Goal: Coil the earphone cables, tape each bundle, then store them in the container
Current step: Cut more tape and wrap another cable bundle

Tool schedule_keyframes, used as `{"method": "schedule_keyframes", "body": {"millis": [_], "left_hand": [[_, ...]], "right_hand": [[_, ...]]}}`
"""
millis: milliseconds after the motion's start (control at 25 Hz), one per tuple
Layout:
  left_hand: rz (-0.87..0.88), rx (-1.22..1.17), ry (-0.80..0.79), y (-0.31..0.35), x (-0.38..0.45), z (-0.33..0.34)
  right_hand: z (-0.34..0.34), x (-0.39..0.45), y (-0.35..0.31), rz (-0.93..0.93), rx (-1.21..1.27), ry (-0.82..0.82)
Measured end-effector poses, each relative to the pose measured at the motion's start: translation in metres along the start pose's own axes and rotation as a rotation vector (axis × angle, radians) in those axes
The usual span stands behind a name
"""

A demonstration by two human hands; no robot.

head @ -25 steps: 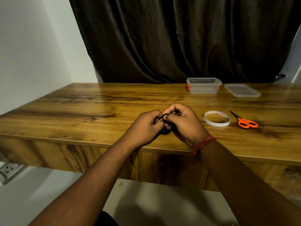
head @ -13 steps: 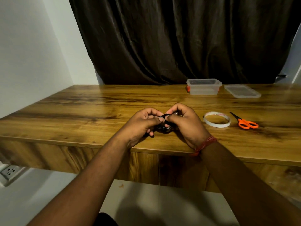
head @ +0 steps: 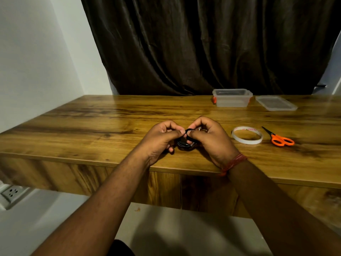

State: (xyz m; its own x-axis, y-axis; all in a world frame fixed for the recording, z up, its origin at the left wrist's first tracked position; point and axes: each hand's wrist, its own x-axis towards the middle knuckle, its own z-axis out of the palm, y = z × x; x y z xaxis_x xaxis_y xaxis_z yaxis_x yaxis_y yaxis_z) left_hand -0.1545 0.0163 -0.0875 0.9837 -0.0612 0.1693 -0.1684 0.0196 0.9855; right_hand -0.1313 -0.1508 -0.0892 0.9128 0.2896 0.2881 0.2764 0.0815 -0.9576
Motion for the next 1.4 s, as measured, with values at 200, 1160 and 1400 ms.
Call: {"method": "schedule_keyframes", "body": {"millis": [200,1160,1400], "left_hand": [[0.001,-0.018,0.116,-0.002,0.005,-0.001],[0.025,0.346,0.500,-0.015,0.048,-0.010],[0.043,0.434,0.528,-0.019,0.047,-0.012]], "right_hand": [[0.002,-0.001,0.000,-0.001,0.086,-0.025],[0.027,0.030,0.018,-0.186,-1.135,-0.075],[0.030,0.039,0.021,-0.188,-1.203,-0.023]]}}
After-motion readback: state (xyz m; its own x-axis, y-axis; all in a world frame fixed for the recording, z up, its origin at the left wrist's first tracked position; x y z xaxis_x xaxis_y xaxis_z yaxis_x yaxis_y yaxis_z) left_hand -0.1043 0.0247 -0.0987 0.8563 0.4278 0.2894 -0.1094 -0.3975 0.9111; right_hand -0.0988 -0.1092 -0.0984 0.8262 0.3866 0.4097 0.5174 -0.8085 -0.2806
